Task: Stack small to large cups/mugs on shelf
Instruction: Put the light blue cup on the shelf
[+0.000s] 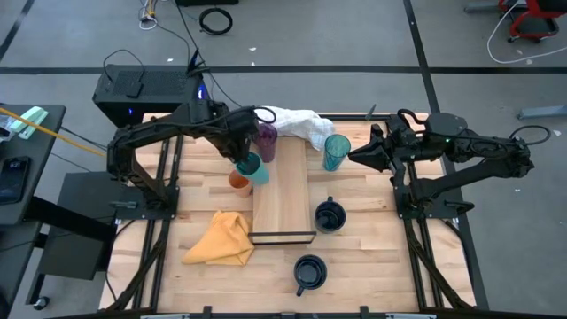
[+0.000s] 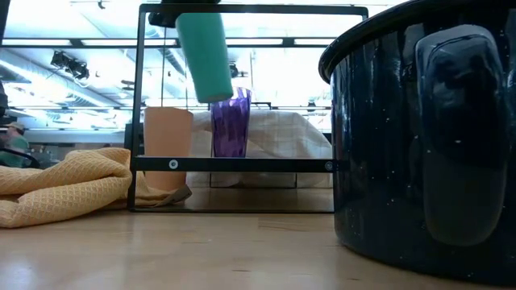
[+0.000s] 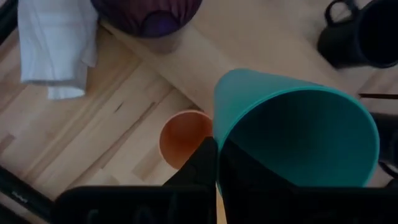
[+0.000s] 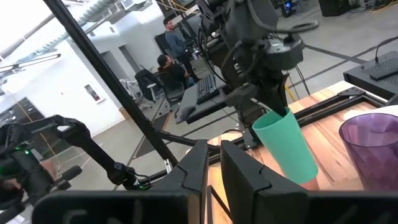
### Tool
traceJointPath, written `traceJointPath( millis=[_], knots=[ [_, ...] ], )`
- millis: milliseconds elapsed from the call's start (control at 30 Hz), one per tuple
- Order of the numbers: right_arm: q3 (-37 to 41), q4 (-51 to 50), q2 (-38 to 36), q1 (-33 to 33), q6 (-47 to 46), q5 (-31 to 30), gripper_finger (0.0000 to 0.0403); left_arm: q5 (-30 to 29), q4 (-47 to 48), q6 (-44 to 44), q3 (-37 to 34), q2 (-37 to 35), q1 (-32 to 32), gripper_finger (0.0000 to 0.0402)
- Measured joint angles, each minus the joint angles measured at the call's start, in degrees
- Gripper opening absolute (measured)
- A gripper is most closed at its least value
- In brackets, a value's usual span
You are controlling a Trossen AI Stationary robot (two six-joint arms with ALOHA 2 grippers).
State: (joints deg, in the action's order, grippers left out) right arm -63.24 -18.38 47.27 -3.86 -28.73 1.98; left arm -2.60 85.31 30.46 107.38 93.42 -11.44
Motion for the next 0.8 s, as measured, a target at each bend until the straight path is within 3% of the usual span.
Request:
traceJointPath(
  millis=[233, 800],
  knots=[
    [0.0, 0.0, 0.0, 0.0, 0.0, -0.3, 0.0052, 0.3, -5.2, -0.1, 3.1, 0.7, 0.0, 0.0009],
    [0.0, 0.1, 0.0, 0.0, -0.2, -0.5, 0.0052, -1.2, -0.5, -4.2, 2.9, 10.1, -2.3, 0.0009]
  ],
)
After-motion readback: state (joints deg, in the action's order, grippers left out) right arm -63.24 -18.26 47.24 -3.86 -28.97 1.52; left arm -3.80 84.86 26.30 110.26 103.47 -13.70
